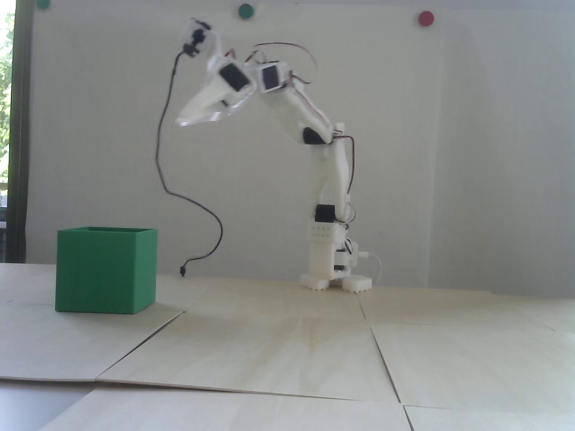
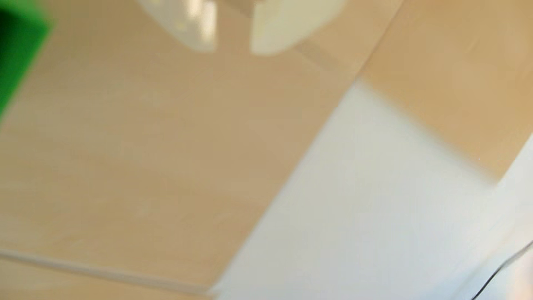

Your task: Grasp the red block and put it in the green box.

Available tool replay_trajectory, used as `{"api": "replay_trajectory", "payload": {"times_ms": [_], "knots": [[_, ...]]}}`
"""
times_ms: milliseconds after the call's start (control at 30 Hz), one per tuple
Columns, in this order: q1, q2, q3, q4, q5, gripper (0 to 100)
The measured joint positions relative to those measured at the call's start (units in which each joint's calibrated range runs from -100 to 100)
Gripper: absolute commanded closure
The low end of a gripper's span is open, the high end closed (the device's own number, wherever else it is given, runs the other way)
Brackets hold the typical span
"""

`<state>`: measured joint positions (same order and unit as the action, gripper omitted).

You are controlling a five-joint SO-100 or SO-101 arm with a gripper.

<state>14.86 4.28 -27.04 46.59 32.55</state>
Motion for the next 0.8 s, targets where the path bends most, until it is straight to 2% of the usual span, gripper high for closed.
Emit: {"api": "replay_trajectory", "payload": {"times_ms": [333,567,800], "knots": [[-14.29,-39.1,47.99,6.16,14.9,98],[-23.54,-70.4,82.27,8.4,20.24,98],[-24.15,-90.58,113.61,8.4,23.07,98]]}}
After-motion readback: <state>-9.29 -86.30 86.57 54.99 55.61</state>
